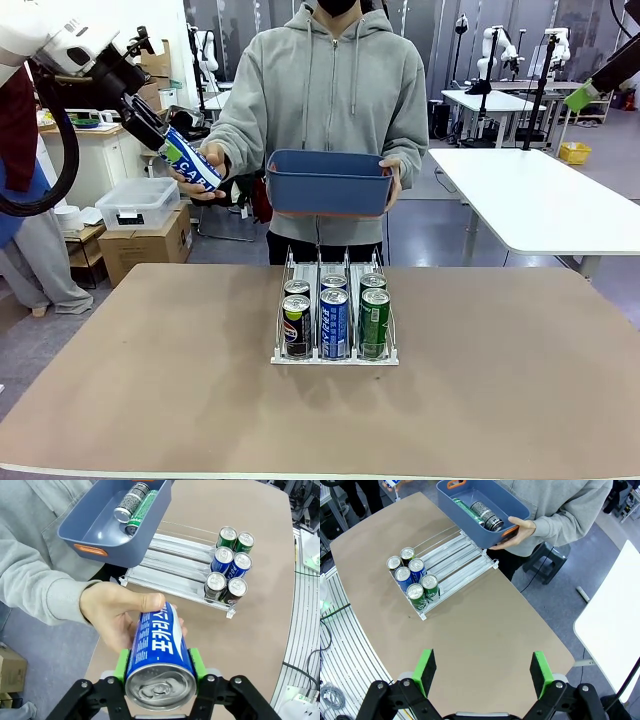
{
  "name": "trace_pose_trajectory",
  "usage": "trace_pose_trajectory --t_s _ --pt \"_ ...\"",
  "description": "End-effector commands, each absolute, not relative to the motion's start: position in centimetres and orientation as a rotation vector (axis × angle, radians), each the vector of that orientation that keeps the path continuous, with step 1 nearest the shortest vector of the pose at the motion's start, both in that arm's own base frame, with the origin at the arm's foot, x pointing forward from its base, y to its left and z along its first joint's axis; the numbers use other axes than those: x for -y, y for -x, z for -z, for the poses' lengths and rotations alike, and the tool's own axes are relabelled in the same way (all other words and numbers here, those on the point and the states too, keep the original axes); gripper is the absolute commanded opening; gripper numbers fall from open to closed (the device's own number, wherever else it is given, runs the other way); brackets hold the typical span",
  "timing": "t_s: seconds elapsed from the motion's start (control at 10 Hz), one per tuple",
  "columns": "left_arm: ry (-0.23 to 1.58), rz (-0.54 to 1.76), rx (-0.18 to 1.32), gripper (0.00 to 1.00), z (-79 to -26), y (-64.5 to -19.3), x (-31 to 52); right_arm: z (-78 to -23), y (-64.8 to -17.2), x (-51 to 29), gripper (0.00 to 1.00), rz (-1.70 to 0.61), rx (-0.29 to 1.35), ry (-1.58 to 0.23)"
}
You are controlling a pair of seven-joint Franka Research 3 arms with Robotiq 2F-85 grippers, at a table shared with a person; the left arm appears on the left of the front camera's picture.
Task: Fill the beverage cans into the dispenser.
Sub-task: Pick up the Ionic drink handed by the human.
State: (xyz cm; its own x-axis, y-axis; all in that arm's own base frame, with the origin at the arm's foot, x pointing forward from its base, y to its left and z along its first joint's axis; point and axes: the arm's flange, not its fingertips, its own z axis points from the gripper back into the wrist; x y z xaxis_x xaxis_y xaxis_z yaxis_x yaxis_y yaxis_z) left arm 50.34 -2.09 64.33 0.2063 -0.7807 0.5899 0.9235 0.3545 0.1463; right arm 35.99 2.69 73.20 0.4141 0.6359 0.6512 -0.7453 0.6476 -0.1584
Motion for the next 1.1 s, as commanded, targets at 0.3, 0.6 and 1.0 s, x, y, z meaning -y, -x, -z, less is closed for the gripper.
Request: trace_pose_trajectory --t_s 0.3,0.6,1.0 --pt "0.293 1.185 0.643 0.42 -64.7 -49.2 2.1 -73.1 -36.0 -2.7 1.00 -0.873 0.741 -0.165" --pt "0.253 1.203 0.653 0.42 -64.5 -50.4 2.1 -73.1 -36.0 -2.7 1.00 -0.873 0.741 -0.165" --pt "0.253 1.203 0.653 0.42 -64.5 -50.4 2.1 -73.1 -36.0 -2.7 1.00 -0.873 0.741 -0.165"
